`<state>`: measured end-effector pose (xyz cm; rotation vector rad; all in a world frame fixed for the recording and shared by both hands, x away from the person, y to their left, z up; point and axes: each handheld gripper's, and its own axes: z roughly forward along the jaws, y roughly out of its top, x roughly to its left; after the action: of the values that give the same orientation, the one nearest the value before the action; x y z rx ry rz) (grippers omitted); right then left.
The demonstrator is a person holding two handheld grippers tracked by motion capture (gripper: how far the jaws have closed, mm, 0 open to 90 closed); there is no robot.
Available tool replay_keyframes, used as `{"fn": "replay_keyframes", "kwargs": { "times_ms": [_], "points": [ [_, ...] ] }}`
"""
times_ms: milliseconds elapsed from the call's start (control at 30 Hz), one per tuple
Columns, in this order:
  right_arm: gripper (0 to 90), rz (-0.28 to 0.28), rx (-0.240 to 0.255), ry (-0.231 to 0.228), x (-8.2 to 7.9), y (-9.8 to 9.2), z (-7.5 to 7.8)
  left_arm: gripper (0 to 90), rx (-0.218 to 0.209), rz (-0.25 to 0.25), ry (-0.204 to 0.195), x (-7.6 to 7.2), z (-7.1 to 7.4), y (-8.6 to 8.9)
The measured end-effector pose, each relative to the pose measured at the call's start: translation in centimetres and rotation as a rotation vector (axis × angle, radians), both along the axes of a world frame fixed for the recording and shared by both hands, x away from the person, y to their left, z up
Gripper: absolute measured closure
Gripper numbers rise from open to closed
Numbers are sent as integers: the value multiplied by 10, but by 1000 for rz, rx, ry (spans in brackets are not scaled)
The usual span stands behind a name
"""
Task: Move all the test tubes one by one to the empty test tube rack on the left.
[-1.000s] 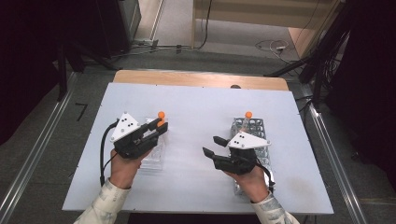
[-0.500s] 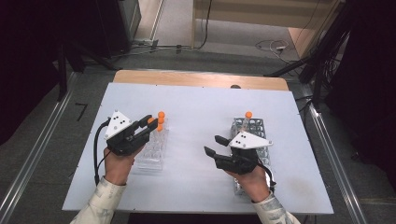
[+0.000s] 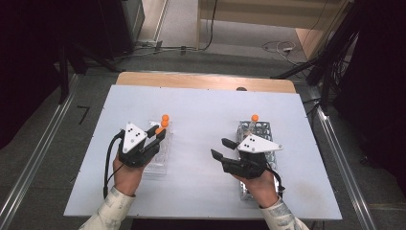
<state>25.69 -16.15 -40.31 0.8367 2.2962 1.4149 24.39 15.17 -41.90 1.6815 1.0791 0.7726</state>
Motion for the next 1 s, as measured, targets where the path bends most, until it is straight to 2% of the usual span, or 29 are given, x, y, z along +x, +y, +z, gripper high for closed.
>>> {"fn": "replay_keyframes", "kwargs": {
  "times_ms": [167, 267, 467, 600, 733, 900, 1000],
  "points": [
    [459, -1, 0, 2, 1, -1, 0, 700, 36, 24, 27, -2, -8, -5],
    [459, -1, -2, 0, 0, 0, 0, 695, 32, 38, 19, -3, -10, -5],
    [459, -1, -1, 3, 1, 0, -1, 694, 81, 48, 1, -4, -11, -11],
    [459, -1, -4, 2, 2, 0, -1, 690, 93, 49, 25, 0, -15, -12],
    [459, -8, 2, -3, 1, -1, 0, 686, 97, 51, 42, 2, -20, -13],
    [458, -15, 6, -10, 2, -5, 3, 573, 87, 62, 48, 2, -18, -12],
    [458, -30, 11, -10, 3, -9, 4, 559, 67, 65, 43, 1, -17, -10]
  ]
}}
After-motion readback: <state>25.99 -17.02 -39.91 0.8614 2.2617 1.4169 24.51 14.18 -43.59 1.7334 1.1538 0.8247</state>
